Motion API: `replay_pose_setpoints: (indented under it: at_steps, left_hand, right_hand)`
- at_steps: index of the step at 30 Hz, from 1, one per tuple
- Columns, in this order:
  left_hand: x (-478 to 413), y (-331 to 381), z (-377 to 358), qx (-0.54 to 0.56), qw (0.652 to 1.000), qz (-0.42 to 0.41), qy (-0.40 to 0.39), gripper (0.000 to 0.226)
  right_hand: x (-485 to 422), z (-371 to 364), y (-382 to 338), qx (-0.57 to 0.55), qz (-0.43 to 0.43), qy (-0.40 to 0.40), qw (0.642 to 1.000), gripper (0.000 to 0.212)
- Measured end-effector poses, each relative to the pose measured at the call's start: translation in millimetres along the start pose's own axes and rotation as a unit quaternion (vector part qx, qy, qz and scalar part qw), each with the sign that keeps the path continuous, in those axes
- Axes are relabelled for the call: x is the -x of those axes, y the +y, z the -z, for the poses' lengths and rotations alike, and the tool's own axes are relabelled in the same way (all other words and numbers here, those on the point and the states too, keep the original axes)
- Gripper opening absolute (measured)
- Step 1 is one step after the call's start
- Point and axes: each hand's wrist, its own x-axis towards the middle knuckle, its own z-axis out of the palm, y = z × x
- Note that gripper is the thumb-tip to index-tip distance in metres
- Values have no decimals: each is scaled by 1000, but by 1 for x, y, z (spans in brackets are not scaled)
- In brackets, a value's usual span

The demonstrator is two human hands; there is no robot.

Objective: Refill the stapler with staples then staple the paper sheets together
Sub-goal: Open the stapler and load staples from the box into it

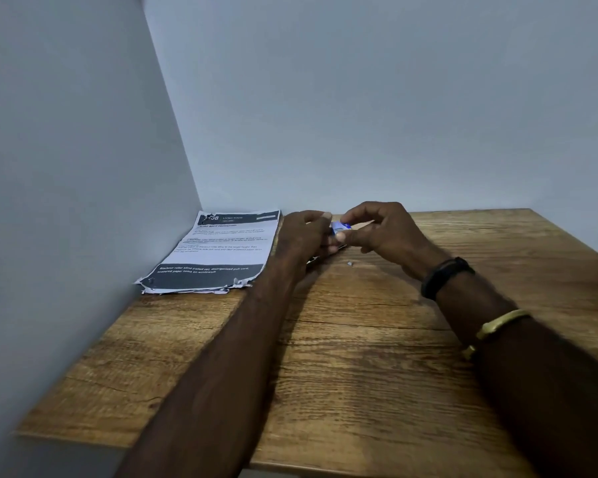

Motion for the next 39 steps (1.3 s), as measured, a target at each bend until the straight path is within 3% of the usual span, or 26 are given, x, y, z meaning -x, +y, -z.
replay_pose_setpoints:
  at_steps: [4, 7, 12, 16, 20, 22, 25, 31, 34, 39]
  left_hand:
    - [-2, -2, 2, -102, 987, -85, 87, 11]
    - [-2, -2, 7, -193, 968, -113, 111, 18]
    - [1, -3, 7, -297, 945, -125, 60, 30]
    - [1, -4, 4, -349, 933, -92, 12, 42]
    - [1, -7, 4, -401, 914, -61, -19, 60]
    - [2, -11, 4, -422, 905, -47, -15, 61]
    - [4, -14, 4, -454, 889, -51, 8, 47]
    - [7, -13, 2, -468, 879, -79, 35, 22]
    - [8, -13, 3, -463, 880, -97, 41, 17]
    - [8, -10, 2, -445, 887, -122, 23, 16]
  right_hand:
    - [1, 5, 8, 91, -15, 102, 991, 24]
    - [6, 7, 14, 207, -72, 97, 971, 23]
    - [6, 5, 12, 312, -129, 63, 939, 24]
    - [9, 1, 3, 372, -113, 70, 919, 24]
    - [11, -2, -5, 348, -29, 24, 937, 19]
    - [12, -7, -8, 370, -13, -20, 929, 14]
    - [12, -12, -8, 411, -5, -44, 911, 9]
    - [14, -12, -7, 409, 8, -51, 911, 9]
    - [15, -11, -6, 379, 18, -38, 924, 8]
    - [10, -9, -6, 255, 16, 59, 965, 8]
